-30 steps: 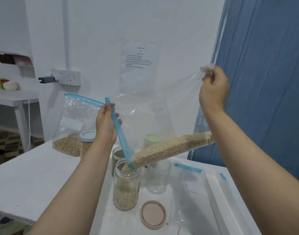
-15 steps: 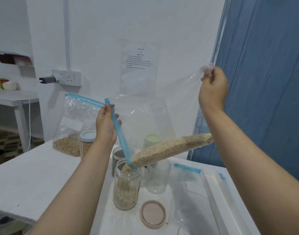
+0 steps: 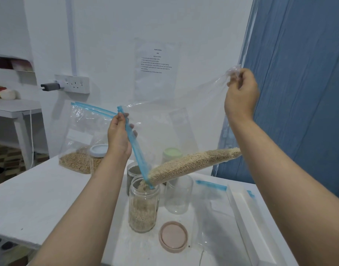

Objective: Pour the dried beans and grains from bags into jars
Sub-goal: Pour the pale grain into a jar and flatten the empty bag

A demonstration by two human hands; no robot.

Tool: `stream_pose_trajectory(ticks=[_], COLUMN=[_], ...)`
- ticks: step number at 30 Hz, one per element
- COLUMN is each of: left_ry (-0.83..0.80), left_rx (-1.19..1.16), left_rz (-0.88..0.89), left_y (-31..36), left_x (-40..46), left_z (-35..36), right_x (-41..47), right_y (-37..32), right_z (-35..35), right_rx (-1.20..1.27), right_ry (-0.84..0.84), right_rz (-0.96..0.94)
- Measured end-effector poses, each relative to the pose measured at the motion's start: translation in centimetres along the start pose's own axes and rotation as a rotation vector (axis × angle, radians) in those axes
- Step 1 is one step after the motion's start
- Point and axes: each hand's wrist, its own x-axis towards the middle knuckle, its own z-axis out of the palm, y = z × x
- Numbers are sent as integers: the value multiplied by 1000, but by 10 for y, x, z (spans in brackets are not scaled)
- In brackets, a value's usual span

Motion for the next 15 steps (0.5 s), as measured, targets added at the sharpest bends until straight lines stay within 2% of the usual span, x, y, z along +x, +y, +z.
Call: stream_pose_trajectory(ticks=[15], left_ry=[14], left_rx=[-1], left_rz=[1], left_y=[0], left_x=[2], left_z=[-5], right_x=[-5], right_y=[-1], right_z=[7], right_rx=[-34], right_ry=[26], right_rz=[-11])
